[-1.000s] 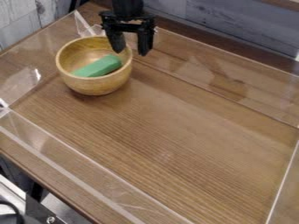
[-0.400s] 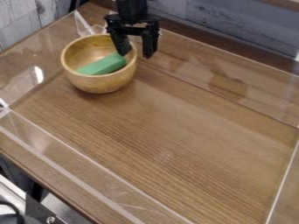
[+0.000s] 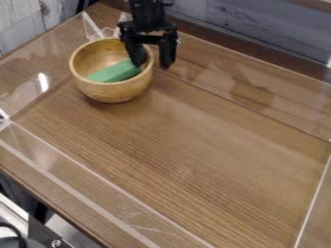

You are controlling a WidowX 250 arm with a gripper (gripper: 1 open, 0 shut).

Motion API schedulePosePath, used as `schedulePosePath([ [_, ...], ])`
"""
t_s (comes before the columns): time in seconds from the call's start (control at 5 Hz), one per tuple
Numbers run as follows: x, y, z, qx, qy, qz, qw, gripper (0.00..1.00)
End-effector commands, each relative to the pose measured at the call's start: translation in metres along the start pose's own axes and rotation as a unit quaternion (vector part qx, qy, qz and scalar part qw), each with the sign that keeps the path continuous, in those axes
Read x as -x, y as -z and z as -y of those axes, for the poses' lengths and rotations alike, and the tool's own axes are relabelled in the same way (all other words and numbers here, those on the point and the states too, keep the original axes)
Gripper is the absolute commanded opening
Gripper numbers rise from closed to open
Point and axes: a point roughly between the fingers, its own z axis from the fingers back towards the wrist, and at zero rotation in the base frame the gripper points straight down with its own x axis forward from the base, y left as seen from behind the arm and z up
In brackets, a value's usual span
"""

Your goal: Put the green block in the brown bowl

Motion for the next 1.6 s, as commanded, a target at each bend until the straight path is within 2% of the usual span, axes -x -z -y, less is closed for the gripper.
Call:
schedulePosePath([
  [0.0, -0.013, -0.018, 0.006, -0.005, 0.011, 0.031, 0.9994, 1.0],
  [0.8, -0.013, -0.004, 0.003, 0.005, 0.004, 0.018, 0.9998, 1.0],
  [1.0, -0.012, -0.002, 0.003, 0.007, 0.003, 0.016, 0.9998, 0.0],
  [1.4, -0.012, 0.001, 0.003, 0.012, 0.0, 0.011, 0.9999, 0.0],
])
